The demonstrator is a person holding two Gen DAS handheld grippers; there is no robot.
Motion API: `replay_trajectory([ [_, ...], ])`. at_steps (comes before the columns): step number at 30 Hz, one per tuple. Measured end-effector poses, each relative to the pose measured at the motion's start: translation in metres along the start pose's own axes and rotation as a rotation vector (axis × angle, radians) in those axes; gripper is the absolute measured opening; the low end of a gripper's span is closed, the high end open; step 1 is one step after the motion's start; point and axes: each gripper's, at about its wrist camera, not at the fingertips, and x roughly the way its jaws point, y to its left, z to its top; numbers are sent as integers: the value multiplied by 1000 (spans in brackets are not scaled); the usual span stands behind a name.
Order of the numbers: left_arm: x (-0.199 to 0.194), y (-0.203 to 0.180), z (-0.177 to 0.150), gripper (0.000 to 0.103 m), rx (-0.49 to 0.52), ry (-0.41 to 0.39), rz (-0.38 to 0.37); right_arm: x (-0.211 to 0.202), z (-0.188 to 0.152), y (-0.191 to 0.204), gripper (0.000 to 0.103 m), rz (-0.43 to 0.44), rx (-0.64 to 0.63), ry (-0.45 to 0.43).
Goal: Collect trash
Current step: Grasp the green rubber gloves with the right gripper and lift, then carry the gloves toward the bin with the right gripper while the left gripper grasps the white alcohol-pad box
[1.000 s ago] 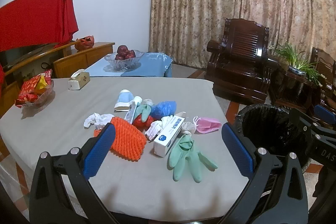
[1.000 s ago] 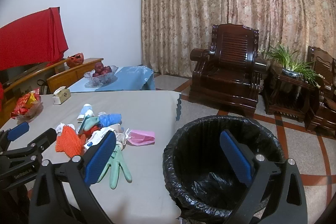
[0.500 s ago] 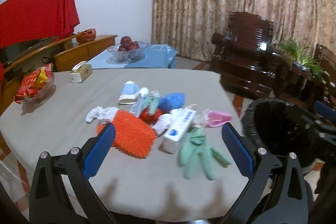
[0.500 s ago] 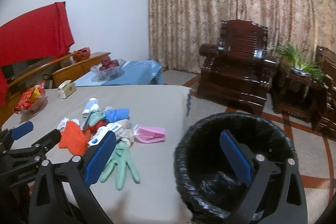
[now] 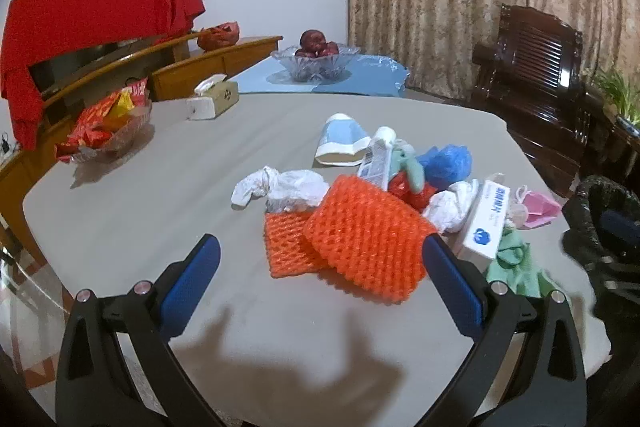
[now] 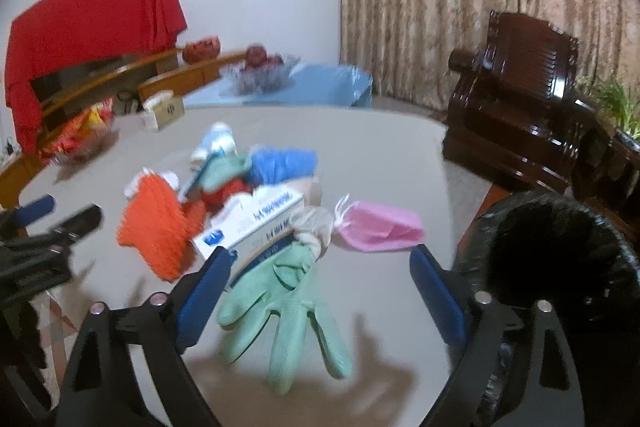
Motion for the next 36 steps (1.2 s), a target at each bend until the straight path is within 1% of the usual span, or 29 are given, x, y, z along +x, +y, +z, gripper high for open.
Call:
replay_trajectory([
  [5, 13, -3, -3, 98, 3, 27, -19, 36, -5, 0, 75, 20, 17, 83],
  [7, 17, -5, -4, 94, 9, 32, -28, 44, -8, 1, 72, 28, 22, 109],
  [8, 18, -6, -4, 93, 14, 35, -30, 49, -10, 2, 69, 41, 21, 127],
  [10, 22, -8, -4, 87, 19, 43, -35, 56, -12, 2, 65, 57, 17, 155],
  [11, 23, -9, -5, 85, 20, 46, -41, 60, -14, 3, 64, 62, 11, 174],
  [12, 25, -10, -4, 85, 18, 50, -49, 64, -16, 5, 60, 76, 5, 187],
  [13, 26, -10, -4, 85, 16, 52, -51, 63, -17, 6, 58, 86, 4, 188],
  [14, 26, -12, -5, 85, 15, 52, -52, 64, -18, 7, 54, 94, 2, 186],
  [15, 26, -13, -5, 85, 17, 53, -55, 64, -18, 7, 44, 128, 2, 191],
  [16, 26, -15, -5, 85, 21, 52, -59, 63, -17, 6, 40, 142, 5, 196],
  [17, 26, -18, -5, 85, 23, 51, -63, 62, -18, 4, 29, 129, 6, 197],
  [18, 26, -20, -5, 85, 25, 51, -67, 62, -18, 3, 23, 136, 7, 206],
  [21, 24, -28, -4, 85, 32, 45, -86, 54, -17, -6, 20, 154, 33, 210],
  [27, 22, -56, -2, 85, 73, 28, -150, 14, -16, -16, 20, 76, -26, 157],
  [29, 24, -66, 0, 85, 83, 24, -175, 1, -15, -25, 20, 59, -13, 142],
  [34, 34, -98, 2, 74, 135, 17, -228, -26, -11, -54, 20, 10, 39, 98],
  [36, 39, -110, 2, 70, 160, 18, -233, -35, -8, -64, 20, -4, 51, 82],
])
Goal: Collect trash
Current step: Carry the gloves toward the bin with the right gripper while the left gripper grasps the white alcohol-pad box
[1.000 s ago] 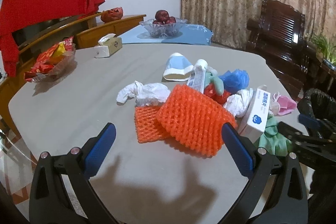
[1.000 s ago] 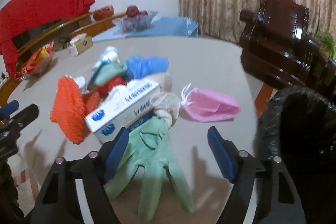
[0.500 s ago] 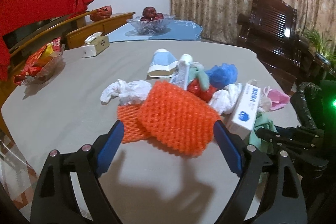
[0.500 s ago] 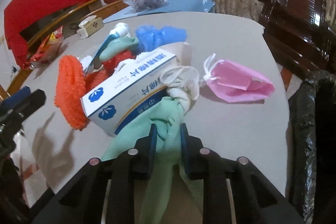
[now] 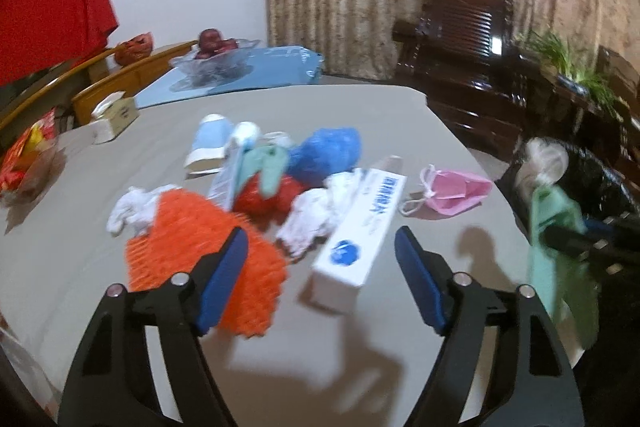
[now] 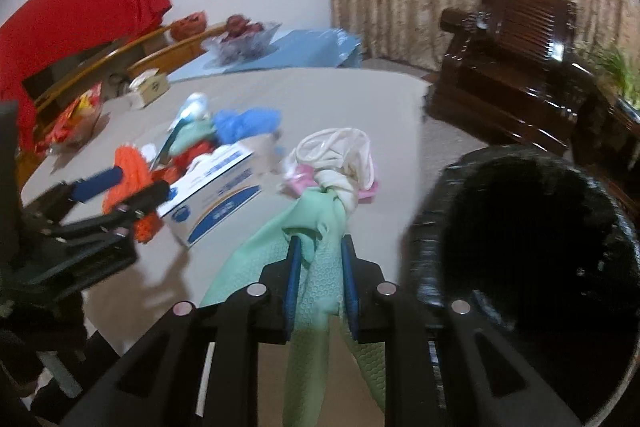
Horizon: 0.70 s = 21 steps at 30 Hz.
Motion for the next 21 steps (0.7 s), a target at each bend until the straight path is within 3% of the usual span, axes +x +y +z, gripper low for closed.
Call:
replay_trajectory([
  [6, 26, -22, -3, 49, 81, 55, 0, -6, -1, -10, 20, -15, 22, -14],
  [9, 29, -25, -6, 42, 107, 50, 43, -5, -2, -11, 20, -13, 25, -13],
  [18, -9, -35, 2, 28, 88, -9, -30, -24, -4, -26, 20, -39, 59, -56],
  [19, -16, -37, 4, 1, 84, -20, -47, -27, -4, -29, 20, -45, 65, -61],
  [21, -26, -43, 8, 1, 71, -34, -102, -34, -5, -39, 20, -62, 85, -73],
])
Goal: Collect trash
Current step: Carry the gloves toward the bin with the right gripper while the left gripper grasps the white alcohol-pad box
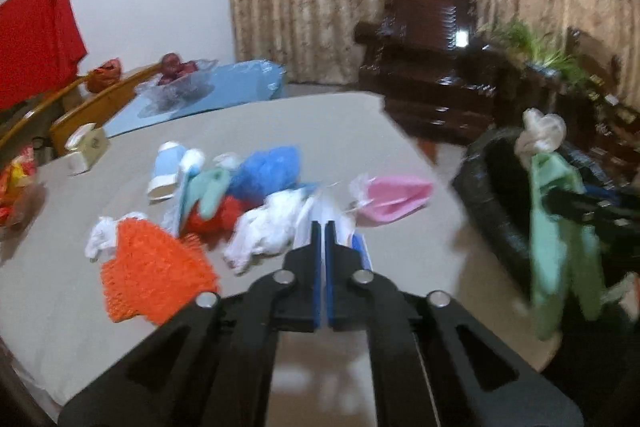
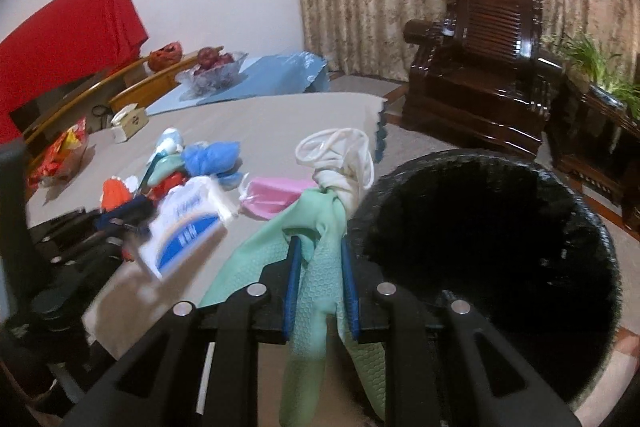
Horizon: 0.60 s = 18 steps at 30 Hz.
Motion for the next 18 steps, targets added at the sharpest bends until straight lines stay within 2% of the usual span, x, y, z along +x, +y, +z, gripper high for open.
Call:
replay_trajectory([
  [3, -2, -13, 3, 1, 17, 2, -40, -6, -2, -15, 20, -25, 28, 0],
  [5, 4, -19, 0, 7, 19, 34, -31, -9, -6, -25, 20, -38, 55, 4],
  [6, 9, -18, -5, 17, 7, 64, -24, -10, -7, -27, 20, -41, 62, 6],
  [7, 12, -17, -8, 34, -4, 80, -21, -11, -9, -29, 20, -44, 64, 9],
  [8, 15, -15, -14, 43, -20, 96, -6, -11, -10, -29, 20, -44, 63, 11],
  [9, 15, -13, -17, 57, -31, 103, 13, -10, -13, -29, 20, -44, 59, 15],
  [10, 16, -10, -22, 65, -46, 109, 46, -8, -14, -28, 20, -42, 55, 20],
  [12, 19, -9, -30, 72, -51, 121, 85, -5, -17, -25, 20, -33, 51, 27],
  [13, 23, -8, -35, 73, -47, 136, 105, -3, -16, -24, 20, -28, 50, 28],
  [18, 40, -7, -46, 73, -48, 191, 98, 3, -22, -20, 20, -21, 32, 42],
])
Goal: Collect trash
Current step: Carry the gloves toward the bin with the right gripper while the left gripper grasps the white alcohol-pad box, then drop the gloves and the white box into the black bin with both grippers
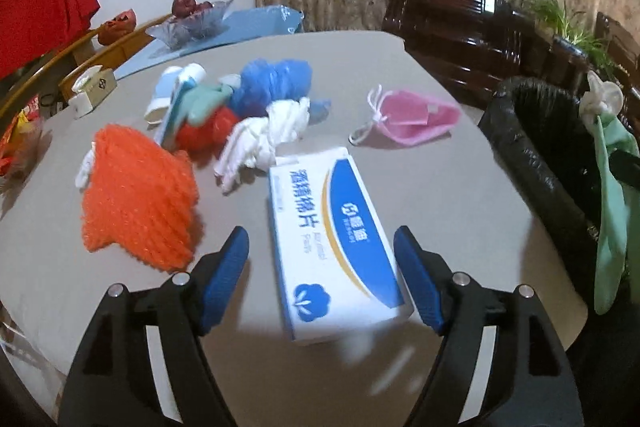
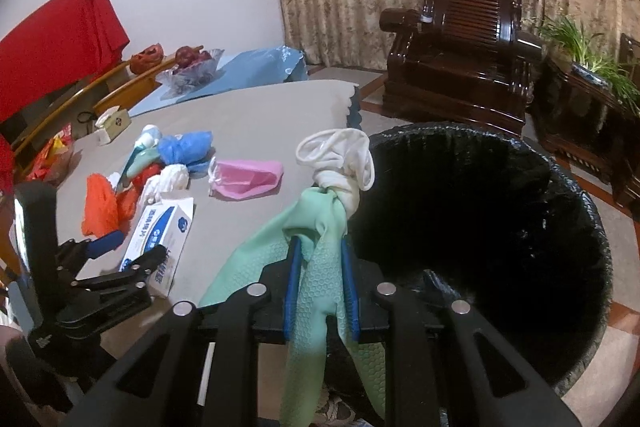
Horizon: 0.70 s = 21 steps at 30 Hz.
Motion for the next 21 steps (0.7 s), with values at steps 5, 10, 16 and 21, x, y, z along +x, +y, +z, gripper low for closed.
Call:
replay_trajectory([
  [5, 11, -6, 2, 76, -17, 31, -28, 7, -4, 0, 20, -1, 2, 20],
  [10, 16, -3, 2, 56, -46, 53, -57, 9, -5, -4, 20, -5, 13, 29],
  [16, -14, -1, 19, 56, -63, -43, -69, 2, 1, -7, 20, -8, 23, 10],
  [21, -41, -23, 44, 56, -34, -113, -148, -11, 10, -21, 20, -32, 39, -27],
])
